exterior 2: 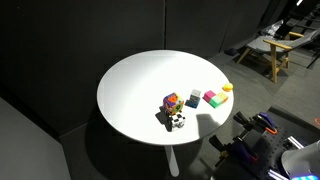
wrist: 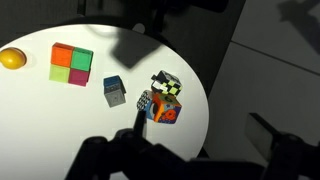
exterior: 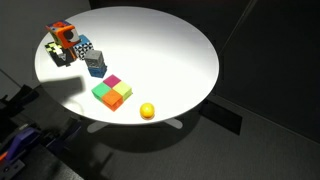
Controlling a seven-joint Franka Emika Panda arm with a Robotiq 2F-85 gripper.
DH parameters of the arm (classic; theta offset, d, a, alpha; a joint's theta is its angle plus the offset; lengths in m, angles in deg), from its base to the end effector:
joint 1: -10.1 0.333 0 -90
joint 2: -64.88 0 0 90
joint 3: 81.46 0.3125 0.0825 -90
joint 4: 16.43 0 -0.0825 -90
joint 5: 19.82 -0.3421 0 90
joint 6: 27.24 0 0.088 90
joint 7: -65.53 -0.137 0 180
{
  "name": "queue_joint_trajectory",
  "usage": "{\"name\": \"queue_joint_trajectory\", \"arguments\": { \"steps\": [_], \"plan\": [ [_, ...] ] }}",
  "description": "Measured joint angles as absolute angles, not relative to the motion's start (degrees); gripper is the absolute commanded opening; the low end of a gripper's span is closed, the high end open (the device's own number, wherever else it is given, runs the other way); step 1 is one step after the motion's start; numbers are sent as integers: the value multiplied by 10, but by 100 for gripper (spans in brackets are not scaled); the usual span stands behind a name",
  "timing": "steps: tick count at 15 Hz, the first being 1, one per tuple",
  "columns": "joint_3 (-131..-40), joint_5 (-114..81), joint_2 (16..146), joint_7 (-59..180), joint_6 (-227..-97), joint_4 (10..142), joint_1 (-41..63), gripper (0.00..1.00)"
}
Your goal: Push the pink and green blocks backwards then put the pink block on top of the grey block
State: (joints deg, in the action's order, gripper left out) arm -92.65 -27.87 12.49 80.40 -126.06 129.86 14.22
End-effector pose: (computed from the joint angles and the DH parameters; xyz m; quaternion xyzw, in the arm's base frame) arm 0.2501 -0.0237 0.5185 -0.9841 -0.0933 -0.0594 0.1389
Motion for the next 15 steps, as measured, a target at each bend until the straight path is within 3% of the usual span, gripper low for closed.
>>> {"name": "queue_joint_trajectory", "arguments": {
  "steps": [7,15],
  "plan": [
    [-915,-279,149,803,-1277,1299,140,100],
    [-881,-278,243,786,-1382,1286,137,100]
  ]
}}
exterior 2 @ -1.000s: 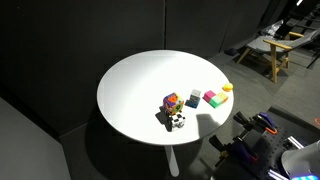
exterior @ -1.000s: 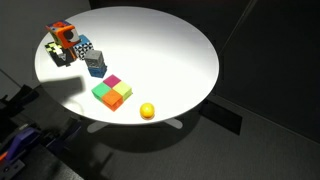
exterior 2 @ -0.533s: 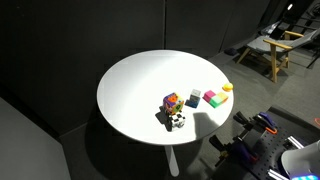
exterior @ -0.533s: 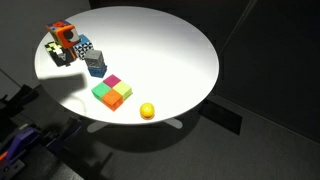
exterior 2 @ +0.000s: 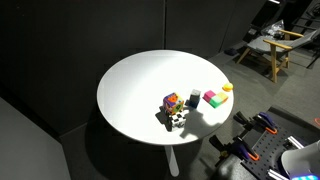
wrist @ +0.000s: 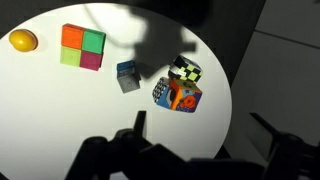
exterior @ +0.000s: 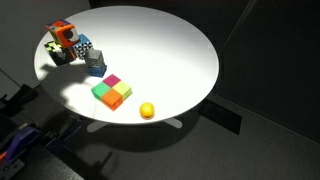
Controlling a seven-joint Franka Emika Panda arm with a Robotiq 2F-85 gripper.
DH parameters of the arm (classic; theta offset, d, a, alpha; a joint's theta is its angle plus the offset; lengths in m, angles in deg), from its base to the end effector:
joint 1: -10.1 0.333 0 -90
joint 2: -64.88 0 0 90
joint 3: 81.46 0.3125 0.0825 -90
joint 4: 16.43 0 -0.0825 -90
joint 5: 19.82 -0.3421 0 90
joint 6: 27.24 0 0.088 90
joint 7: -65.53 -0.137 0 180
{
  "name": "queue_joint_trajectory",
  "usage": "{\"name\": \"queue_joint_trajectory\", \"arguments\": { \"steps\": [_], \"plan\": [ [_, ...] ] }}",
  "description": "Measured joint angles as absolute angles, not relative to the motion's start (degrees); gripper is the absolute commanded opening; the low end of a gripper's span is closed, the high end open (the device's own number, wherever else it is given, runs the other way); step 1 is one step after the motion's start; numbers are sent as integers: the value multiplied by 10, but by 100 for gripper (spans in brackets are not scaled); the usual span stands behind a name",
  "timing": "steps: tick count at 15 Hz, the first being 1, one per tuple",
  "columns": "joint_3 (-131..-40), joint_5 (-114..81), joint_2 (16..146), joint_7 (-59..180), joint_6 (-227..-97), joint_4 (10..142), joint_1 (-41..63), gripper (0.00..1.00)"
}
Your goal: Push the pink and green blocks backwards then put the pink block on top of the grey block
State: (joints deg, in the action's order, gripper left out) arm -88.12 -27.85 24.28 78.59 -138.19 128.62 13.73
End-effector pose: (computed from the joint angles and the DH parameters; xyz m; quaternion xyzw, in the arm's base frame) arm 0.3148 -0.0065 0.4928 -0.9901 -0.0772 -0.0668 0.0966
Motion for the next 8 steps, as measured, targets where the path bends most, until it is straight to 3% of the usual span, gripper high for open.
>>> {"name": "queue_joint_trajectory", "arguments": {
  "steps": [8],
  "plan": [
    [-879,-278,358,780,-1481,1265,114,100]
  ]
}}
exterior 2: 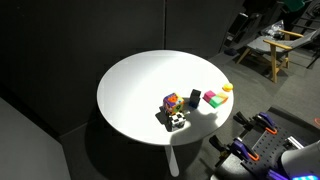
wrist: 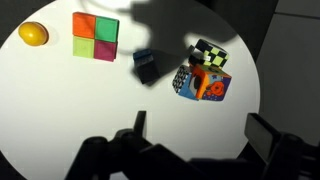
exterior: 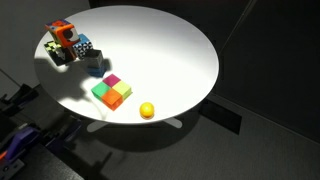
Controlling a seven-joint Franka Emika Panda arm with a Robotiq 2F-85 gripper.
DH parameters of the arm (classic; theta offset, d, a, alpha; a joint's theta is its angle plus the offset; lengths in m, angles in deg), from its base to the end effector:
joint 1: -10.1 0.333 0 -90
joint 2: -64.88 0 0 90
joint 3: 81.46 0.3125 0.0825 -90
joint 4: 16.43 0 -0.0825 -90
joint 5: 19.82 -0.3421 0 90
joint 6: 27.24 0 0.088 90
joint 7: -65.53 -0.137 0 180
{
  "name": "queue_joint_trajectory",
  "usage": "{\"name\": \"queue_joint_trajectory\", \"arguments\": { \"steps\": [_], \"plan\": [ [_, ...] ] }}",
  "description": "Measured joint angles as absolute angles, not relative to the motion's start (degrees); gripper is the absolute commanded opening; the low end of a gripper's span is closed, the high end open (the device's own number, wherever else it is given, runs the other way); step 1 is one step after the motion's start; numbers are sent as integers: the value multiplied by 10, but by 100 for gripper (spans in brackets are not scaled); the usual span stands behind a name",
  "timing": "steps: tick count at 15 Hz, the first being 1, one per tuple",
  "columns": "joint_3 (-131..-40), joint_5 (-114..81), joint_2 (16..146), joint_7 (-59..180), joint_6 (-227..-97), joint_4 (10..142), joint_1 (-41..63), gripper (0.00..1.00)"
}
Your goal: Push the pink and green blocks backwards then put the pink block on top of the grey block
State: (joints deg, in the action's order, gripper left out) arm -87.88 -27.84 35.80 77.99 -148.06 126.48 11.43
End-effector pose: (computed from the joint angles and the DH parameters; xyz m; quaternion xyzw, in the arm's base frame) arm 0.3703 -0.0244 0.4582 -0.9936 -0.0371 -0.0709 0.0796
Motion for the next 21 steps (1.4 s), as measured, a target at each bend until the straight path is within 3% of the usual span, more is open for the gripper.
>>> {"name": "queue_joint_trajectory", "arguments": {
  "steps": [21],
  "plan": [
    [-884,-246,525,706,-1552,1243,50,100]
  ]
}}
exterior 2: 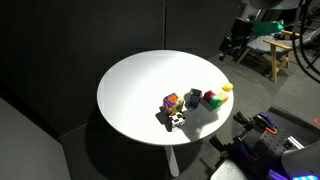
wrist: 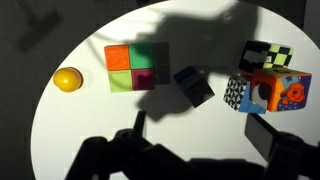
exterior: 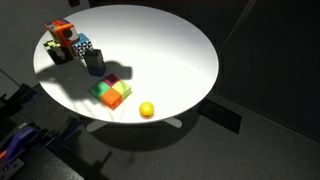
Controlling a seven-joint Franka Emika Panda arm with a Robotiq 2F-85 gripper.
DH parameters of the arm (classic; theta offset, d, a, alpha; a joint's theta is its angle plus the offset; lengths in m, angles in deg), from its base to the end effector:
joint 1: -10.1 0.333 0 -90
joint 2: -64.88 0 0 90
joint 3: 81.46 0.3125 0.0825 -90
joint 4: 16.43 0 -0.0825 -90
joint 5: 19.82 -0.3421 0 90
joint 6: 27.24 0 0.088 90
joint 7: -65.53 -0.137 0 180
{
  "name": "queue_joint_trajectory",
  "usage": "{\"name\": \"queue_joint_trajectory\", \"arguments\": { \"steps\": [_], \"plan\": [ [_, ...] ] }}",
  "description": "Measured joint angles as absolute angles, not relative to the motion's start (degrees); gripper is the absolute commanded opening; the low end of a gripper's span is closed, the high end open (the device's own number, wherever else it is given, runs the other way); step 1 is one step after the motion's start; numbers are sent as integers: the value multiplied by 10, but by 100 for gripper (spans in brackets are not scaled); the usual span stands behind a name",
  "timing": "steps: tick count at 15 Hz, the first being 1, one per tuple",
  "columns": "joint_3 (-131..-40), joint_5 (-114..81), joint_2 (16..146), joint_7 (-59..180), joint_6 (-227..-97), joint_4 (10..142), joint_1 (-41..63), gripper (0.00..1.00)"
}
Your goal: Push the pink and green blocks backwards then put the pink block on top of the grey block
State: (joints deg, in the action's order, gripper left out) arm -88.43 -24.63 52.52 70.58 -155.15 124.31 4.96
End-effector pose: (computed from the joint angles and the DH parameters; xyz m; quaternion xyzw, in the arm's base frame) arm 0.4118 -0.0835 0.3701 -0.9952 0.0859 -0.0016 0.0462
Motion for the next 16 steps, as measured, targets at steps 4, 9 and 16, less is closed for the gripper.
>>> {"name": "queue_joint_trajectory", "arguments": {
  "steps": [4,9,16],
  "plan": [
    [-884,-238,530,706,-1554,1242,50,100],
    [-884,-238,530,706,-1554,1242,50,100],
    [-889,-238,544,706,-1564,1258,45,100]
  ]
}}
